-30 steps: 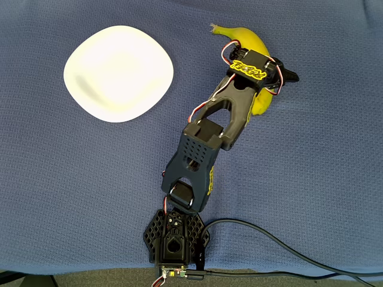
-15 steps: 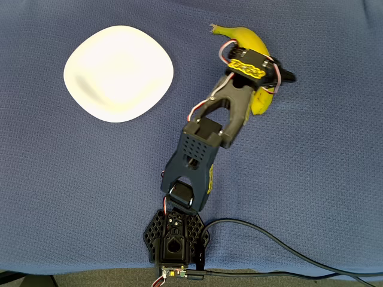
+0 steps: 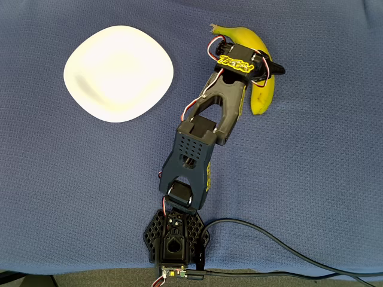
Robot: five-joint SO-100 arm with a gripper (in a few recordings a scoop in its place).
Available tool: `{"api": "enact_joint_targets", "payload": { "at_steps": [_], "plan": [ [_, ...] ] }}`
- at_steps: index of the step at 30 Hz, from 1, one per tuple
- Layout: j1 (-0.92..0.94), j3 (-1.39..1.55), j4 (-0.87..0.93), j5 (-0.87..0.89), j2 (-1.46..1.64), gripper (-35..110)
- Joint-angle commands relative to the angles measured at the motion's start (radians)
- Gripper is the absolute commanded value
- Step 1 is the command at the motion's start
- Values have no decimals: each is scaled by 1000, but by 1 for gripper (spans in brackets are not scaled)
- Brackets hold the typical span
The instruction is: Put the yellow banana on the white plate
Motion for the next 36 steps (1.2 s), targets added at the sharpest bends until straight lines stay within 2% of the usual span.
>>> {"api": "enact_joint_targets", "payload": {
  "at_steps": [1, 22, 36],
  "plan": [
    [28, 8, -69, -5, 49, 36],
    [8, -5, -98, 18, -67, 39],
    [37, -115, -98, 14, -192, 37]
  ]
}}
